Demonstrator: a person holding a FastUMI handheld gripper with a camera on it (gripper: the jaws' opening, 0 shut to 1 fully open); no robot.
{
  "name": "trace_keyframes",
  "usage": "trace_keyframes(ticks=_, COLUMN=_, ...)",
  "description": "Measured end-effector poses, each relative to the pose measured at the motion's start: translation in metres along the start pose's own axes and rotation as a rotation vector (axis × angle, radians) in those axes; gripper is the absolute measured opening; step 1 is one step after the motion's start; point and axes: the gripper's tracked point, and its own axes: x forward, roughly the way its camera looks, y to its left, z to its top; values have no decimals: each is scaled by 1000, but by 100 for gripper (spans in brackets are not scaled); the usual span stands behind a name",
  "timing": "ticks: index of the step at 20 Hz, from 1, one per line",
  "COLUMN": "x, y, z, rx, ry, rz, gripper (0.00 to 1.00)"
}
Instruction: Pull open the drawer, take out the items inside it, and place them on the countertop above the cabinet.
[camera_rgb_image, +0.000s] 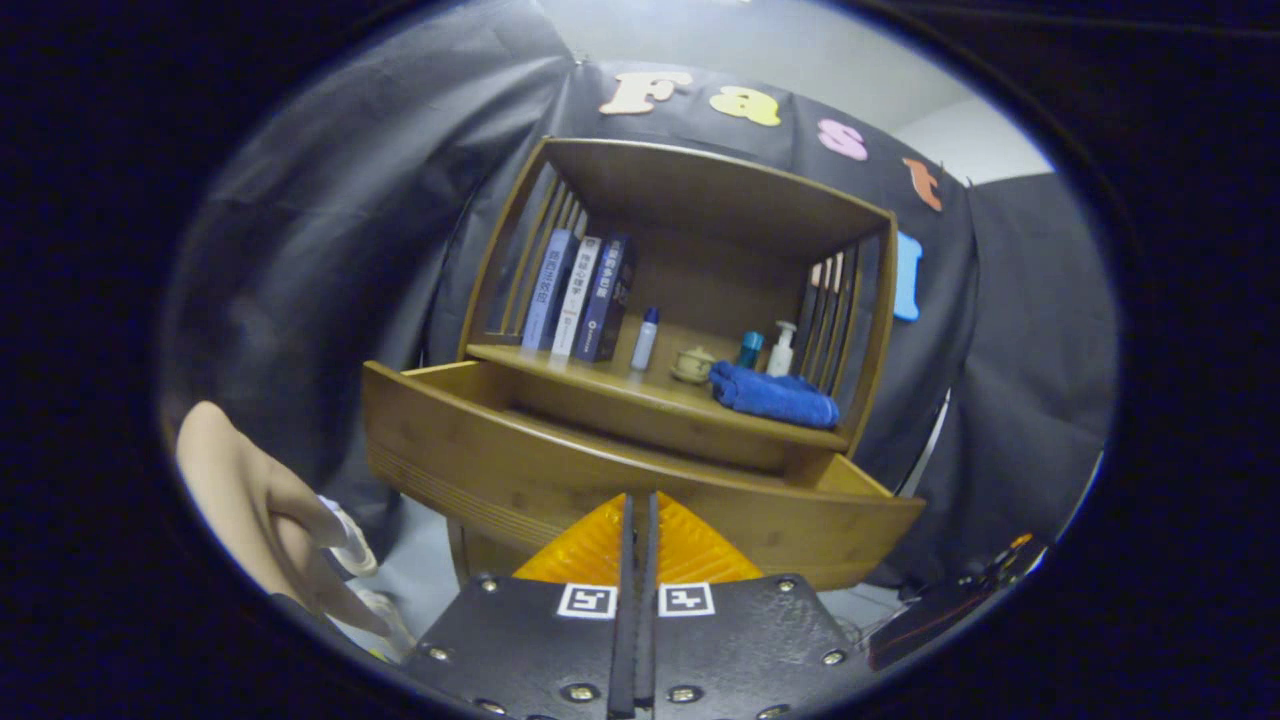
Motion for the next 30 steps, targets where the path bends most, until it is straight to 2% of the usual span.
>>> trace_keyframes(ticks=4, x=23, y=-22, z=18, rx=95, ry=66, rz=6, gripper=1)
trace_keyframes(ticks=9, x=82, y=-17, z=53, rx=228, ry=220, rz=146, gripper=6)
trace_keyframes(ticks=11, x=107, y=-11, z=42, rx=210, ry=338, rz=199, gripper=7)
trace_keyframes(ticks=14, x=145, y=5, z=17, rx=185, ry=488, rz=235, gripper=20)
trace_keyframes(ticks=17, x=159, y=20, z=-6, rx=166, ry=633, rz=283, gripper=20)
trace_keyframes(ticks=18, x=162, y=25, z=-16, rx=167, ry=671, rz=287, gripper=27)
trace_keyframes(ticks=19, x=165, y=29, z=-23, rx=159, ry=700, rz=286, gripper=28)
trace_keyframes(ticks=24, x=176, y=25, z=-35, rx=108, ry=737, rz=231, gripper=30)
trace_keyframes(ticks=30, x=180, y=13, z=-30, rx=99, ry=718, rz=191, gripper=30)
